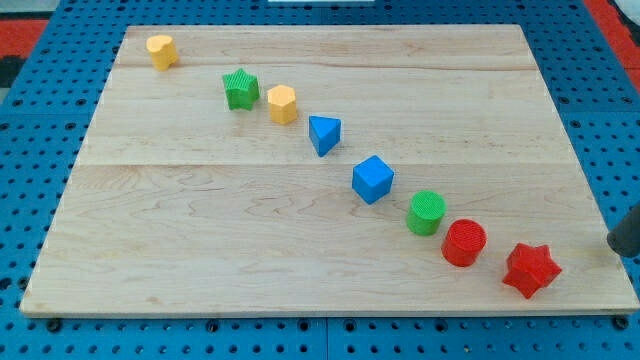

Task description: Move the red circle into the yellow hexagon

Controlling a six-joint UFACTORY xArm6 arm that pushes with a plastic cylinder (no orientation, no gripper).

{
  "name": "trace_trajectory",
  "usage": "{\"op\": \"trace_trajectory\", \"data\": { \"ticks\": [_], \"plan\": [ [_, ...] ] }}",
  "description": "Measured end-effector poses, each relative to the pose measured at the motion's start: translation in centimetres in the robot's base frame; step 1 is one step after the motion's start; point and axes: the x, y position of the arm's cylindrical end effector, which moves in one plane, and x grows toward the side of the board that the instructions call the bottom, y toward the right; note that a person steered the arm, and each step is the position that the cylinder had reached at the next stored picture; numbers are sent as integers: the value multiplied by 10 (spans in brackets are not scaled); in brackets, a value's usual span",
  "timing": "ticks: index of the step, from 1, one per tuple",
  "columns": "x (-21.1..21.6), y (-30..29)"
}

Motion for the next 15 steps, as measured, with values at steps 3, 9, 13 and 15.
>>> {"op": "trace_trajectory", "data": {
  "ticks": [3,9,13,15],
  "plan": [
    [38,-25],
    [-152,-253],
    [-225,-279],
    [-214,-305]
  ]
}}
